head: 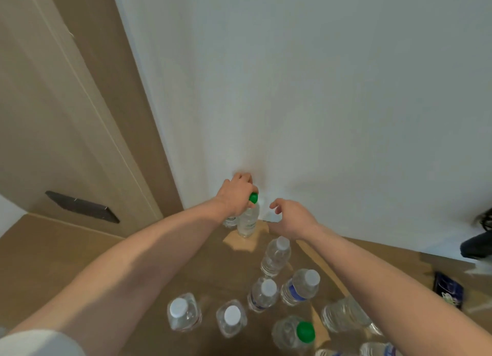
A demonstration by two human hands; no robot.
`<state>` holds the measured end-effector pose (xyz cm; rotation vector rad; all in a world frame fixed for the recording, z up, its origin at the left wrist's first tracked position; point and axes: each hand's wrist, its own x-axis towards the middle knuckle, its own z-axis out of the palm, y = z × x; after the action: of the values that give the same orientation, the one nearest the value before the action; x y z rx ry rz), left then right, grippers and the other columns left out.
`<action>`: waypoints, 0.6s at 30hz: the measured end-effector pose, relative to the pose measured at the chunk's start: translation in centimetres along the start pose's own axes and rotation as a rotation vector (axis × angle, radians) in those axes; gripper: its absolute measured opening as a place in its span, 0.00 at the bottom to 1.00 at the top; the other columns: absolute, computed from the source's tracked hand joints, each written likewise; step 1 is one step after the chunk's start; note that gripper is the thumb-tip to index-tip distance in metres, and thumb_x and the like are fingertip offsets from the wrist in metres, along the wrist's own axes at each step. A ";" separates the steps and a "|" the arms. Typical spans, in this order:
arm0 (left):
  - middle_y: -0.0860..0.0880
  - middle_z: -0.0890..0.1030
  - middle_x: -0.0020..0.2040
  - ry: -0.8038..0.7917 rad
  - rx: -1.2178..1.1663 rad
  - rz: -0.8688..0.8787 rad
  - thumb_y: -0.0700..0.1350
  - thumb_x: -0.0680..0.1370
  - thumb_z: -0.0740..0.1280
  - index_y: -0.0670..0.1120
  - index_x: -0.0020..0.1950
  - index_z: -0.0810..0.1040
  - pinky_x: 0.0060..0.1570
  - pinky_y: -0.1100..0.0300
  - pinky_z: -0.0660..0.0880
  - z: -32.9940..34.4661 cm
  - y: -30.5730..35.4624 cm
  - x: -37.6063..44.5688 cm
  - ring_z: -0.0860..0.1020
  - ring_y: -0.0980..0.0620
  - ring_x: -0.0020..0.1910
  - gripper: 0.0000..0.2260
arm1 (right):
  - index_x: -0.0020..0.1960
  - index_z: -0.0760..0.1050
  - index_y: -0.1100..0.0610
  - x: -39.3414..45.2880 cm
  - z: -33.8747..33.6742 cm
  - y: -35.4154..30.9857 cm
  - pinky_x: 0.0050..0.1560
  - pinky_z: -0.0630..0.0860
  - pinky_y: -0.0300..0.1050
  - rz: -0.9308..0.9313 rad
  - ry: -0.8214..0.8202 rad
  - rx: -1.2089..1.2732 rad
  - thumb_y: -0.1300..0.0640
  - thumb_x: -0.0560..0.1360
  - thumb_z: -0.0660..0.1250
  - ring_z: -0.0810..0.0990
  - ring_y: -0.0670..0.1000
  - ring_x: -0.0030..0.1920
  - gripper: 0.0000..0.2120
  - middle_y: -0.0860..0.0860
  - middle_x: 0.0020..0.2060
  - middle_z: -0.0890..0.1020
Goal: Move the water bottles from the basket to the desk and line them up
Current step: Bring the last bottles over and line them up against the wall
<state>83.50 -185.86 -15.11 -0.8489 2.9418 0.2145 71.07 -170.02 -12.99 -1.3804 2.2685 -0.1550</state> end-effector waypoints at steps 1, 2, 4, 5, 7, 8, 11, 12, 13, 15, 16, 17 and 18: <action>0.48 0.73 0.65 -0.008 -0.030 -0.006 0.53 0.78 0.74 0.53 0.66 0.80 0.58 0.46 0.73 0.0 -0.2 0.0 0.70 0.43 0.66 0.17 | 0.77 0.69 0.52 0.7 0.1 -0.4 0.63 0.76 0.48 -0.015 0.003 0.016 0.48 0.77 0.74 0.79 0.54 0.66 0.31 0.51 0.67 0.80; 0.48 0.73 0.66 -0.016 -0.056 -0.018 0.54 0.77 0.75 0.53 0.68 0.79 0.60 0.46 0.73 0.1 -0.5 0.0 0.70 0.43 0.67 0.20 | 0.79 0.67 0.53 1.3 0.4 -0.8 0.65 0.75 0.49 -0.032 0.008 0.042 0.48 0.77 0.75 0.77 0.55 0.68 0.34 0.52 0.69 0.79; 0.48 0.73 0.69 -0.033 -0.106 -0.053 0.55 0.76 0.77 0.51 0.72 0.76 0.64 0.46 0.73 0.3 -1.5 -0.2 0.70 0.43 0.68 0.27 | 0.82 0.63 0.53 2.5 0.8 -1.4 0.68 0.73 0.50 -0.062 0.032 0.091 0.47 0.78 0.75 0.76 0.57 0.71 0.37 0.54 0.71 0.77; 0.48 0.74 0.69 -0.043 -0.125 -0.068 0.55 0.75 0.77 0.50 0.73 0.75 0.66 0.47 0.73 0.5 -2.2 -0.4 0.71 0.43 0.69 0.28 | 0.82 0.64 0.53 3.1 1.2 -1.6 0.68 0.73 0.50 -0.080 0.049 0.104 0.48 0.78 0.75 0.76 0.57 0.70 0.37 0.55 0.70 0.77; 0.46 0.75 0.68 -0.048 -0.162 -0.099 0.50 0.78 0.75 0.48 0.72 0.76 0.65 0.49 0.74 0.8 -3.6 -0.7 0.74 0.42 0.67 0.24 | 0.80 0.68 0.53 4.0 2.1 -2.1 0.67 0.73 0.50 -0.116 0.069 0.120 0.49 0.78 0.74 0.77 0.58 0.68 0.33 0.57 0.67 0.79; 0.45 0.76 0.66 -0.047 -0.179 -0.113 0.47 0.79 0.73 0.47 0.71 0.77 0.63 0.50 0.75 0.9 -4.0 -1.0 0.77 0.42 0.64 0.21 | 0.78 0.71 0.53 4.5 2.5 -2.2 0.66 0.75 0.51 -0.129 0.078 0.125 0.50 0.79 0.74 0.79 0.58 0.66 0.30 0.57 0.65 0.81; 0.44 0.79 0.62 -0.029 -0.217 -0.157 0.43 0.81 0.70 0.47 0.67 0.79 0.58 0.51 0.76 0.8 -4.7 -1.3 0.80 0.42 0.59 0.14 | 0.68 0.79 0.54 5.8 2.9 -2.7 0.54 0.77 0.50 -0.168 0.122 0.119 0.51 0.78 0.74 0.82 0.59 0.56 0.19 0.56 0.56 0.84; 0.44 0.79 0.62 -0.021 -0.224 -0.175 0.42 0.80 0.70 0.47 0.66 0.79 0.58 0.51 0.76 0.7 -4.8 -1.4 0.80 0.42 0.59 0.14 | 0.63 0.80 0.55 6.3 2.9 -2.9 0.50 0.76 0.49 -0.180 0.134 0.107 0.51 0.78 0.74 0.82 0.59 0.52 0.16 0.56 0.53 0.84; 0.44 0.79 0.62 -0.013 -0.228 -0.195 0.41 0.80 0.70 0.47 0.66 0.79 0.58 0.51 0.76 0.6 -5.0 -1.5 0.80 0.42 0.59 0.14 | 0.61 0.80 0.57 6.7 2.7 -3.1 0.47 0.74 0.48 -0.190 0.137 0.093 0.51 0.78 0.74 0.81 0.59 0.50 0.14 0.56 0.51 0.83; 0.44 0.80 0.62 0.003 -0.223 -0.226 0.39 0.80 0.70 0.47 0.66 0.80 0.59 0.51 0.76 0.4 -5.6 -1.5 0.80 0.42 0.59 0.14 | 0.60 0.80 0.59 7.5 2.5 -3.6 0.48 0.74 0.49 -0.200 0.135 0.062 0.51 0.79 0.74 0.81 0.59 0.50 0.14 0.57 0.51 0.82; 0.44 0.80 0.63 0.011 -0.216 -0.232 0.39 0.80 0.71 0.46 0.66 0.80 0.60 0.51 0.76 0.3 -5.9 -1.6 0.80 0.42 0.60 0.14 | 0.60 0.80 0.59 7.8 2.5 -3.9 0.50 0.76 0.50 -0.198 0.137 0.054 0.51 0.79 0.74 0.81 0.59 0.51 0.15 0.58 0.52 0.82; 0.44 0.80 0.64 0.014 -0.214 -0.235 0.39 0.80 0.71 0.46 0.66 0.80 0.61 0.51 0.76 0.2 -6.1 -1.6 0.79 0.42 0.61 0.14 | 0.61 0.79 0.60 8.1 2.5 -4.2 0.52 0.76 0.51 -0.197 0.145 0.052 0.51 0.80 0.74 0.81 0.59 0.52 0.15 0.58 0.52 0.82; 0.43 0.80 0.65 0.017 -0.218 -0.236 0.39 0.80 0.70 0.45 0.67 0.80 0.63 0.50 0.76 0.1 -6.3 -1.6 0.79 0.42 0.62 0.14 | 0.61 0.79 0.60 8.3 2.6 -4.5 0.52 0.76 0.51 -0.191 0.152 0.055 0.51 0.80 0.74 0.81 0.59 0.52 0.15 0.57 0.53 0.82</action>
<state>88.23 -190.29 -15.76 -1.2208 2.8344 0.5199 72.74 -178.96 -16.55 -1.6032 2.2305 -0.3942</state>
